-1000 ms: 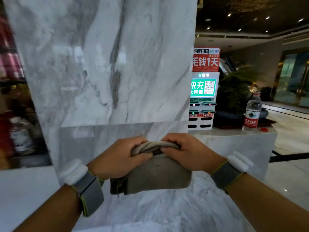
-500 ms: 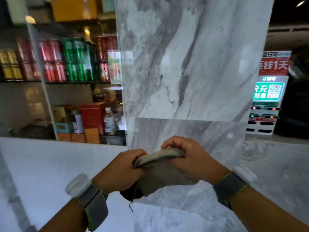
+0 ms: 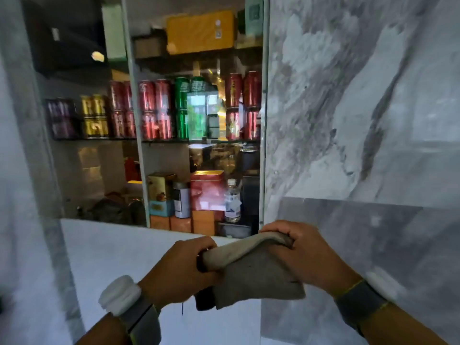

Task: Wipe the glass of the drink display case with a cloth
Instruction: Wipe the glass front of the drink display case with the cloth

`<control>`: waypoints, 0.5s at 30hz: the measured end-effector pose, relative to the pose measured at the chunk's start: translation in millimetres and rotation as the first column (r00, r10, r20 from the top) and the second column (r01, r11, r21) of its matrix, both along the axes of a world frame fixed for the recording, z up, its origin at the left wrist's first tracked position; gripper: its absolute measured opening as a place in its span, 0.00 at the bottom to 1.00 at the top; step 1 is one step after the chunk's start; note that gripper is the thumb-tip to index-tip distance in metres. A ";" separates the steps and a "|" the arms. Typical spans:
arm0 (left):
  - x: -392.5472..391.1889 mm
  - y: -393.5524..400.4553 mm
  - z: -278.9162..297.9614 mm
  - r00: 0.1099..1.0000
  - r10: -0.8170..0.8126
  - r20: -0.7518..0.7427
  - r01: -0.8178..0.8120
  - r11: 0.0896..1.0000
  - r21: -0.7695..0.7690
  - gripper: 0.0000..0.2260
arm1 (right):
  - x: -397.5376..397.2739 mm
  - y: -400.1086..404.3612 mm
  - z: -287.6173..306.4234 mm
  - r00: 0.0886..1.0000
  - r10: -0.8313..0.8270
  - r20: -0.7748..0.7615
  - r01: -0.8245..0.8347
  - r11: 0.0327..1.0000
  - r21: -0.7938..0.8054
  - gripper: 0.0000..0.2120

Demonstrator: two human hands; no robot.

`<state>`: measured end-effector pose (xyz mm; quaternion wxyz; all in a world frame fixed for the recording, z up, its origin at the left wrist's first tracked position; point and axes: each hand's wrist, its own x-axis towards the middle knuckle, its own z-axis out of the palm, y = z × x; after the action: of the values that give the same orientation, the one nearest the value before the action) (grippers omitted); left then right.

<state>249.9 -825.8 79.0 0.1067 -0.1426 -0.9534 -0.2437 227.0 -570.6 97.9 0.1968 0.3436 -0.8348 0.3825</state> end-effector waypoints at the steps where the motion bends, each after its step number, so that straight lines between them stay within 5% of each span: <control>1: -8.4 -9.3 2.0 1.000 0.020 0.003 -0.019 0.999 -0.050 0.13 | -6.2 -9.4 -1.5 1.000 -0.002 0.020 0.001 1.000 0.016 0.08; 3: -23.9 -20.8 7.9 0.999 0.047 0.002 -0.046 0.986 -0.161 0.18 | -20.6 -22.9 -3.7 1.000 -0.011 -0.020 0.012 0.999 0.049 0.15; 5: -42.7 -33.2 13.3 0.998 -0.017 -0.068 0.009 0.994 -0.110 0.25 | -43.8 -35.1 -6.8 0.996 -0.051 -0.071 0.056 0.996 0.074 0.14; 10: -75.9 -47.4 28.1 0.977 0.048 -0.205 -0.059 0.997 -0.045 0.09 | -81.3 -57.3 7.0 0.945 -0.272 -0.183 0.291 0.953 0.086 0.07; 15: -136.5 -48.0 48.4 0.948 0.148 -0.281 -0.130 0.988 0.081 0.09 | -129.1 -69.6 26.9 0.854 -0.467 -0.231 0.490 0.870 0.050 0.07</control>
<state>113.3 -873.8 127.3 0.2648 -0.1053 -0.9276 -0.2416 97.8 -640.1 124.8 0.3547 0.1736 -0.8874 0.2377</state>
